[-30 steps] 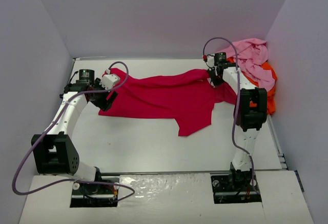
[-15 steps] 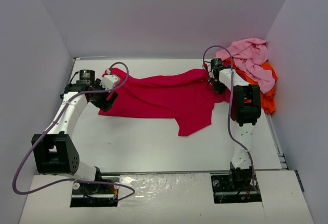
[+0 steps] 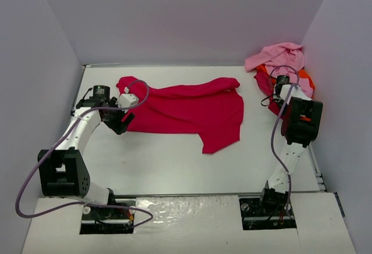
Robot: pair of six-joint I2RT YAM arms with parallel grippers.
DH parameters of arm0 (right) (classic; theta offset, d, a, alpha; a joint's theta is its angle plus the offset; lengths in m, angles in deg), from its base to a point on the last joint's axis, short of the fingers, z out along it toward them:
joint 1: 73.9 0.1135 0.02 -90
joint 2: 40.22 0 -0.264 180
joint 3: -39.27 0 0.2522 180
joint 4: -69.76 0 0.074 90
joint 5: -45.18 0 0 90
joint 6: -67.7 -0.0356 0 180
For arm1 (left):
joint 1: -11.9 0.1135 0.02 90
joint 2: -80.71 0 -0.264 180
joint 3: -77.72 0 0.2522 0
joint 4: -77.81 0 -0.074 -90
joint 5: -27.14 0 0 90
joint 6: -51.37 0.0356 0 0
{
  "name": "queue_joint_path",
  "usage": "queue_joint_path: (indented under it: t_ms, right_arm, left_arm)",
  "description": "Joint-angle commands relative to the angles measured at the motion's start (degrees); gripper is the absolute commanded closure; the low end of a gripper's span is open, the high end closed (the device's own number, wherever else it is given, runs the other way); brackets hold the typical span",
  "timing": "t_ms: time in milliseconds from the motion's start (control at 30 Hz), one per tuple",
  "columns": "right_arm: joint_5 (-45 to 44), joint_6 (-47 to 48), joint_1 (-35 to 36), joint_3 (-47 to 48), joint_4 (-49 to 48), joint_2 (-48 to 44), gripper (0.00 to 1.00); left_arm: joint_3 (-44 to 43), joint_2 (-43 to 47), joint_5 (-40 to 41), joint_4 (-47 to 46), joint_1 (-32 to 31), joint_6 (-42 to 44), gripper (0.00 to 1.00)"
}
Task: Fold and stack the t-shirts
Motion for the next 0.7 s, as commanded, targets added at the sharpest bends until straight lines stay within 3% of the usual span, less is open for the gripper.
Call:
queue_joint_path:
  t_ms: [0, 300, 500, 667]
  right_arm:
    - [5.2, 0.9, 6.2, 1.1, 0.4, -14.0, 0.51]
    - [22.4, -2.1, 14.6, -2.1, 5.1, -30.7, 0.44]
    - [24.6, -3.9, 14.7, -4.1, 5.7, -36.9, 0.44]
    - [25.0, -4.8, 14.7, -4.7, 7.0, -39.8, 0.45]
  left_arm:
    - [0.3, 3.2, 0.8, -4.8, 0.0, 1.7, 0.33]
    - [5.6, 3.2, 4.5, -9.6, -1.5, 7.6, 0.33]
    - [14.7, 2.2, 14.6, -22.6, -4.8, 17.1, 0.33]
    - [17.1, -2.8, 19.3, -31.3, -4.3, 22.6, 0.34]
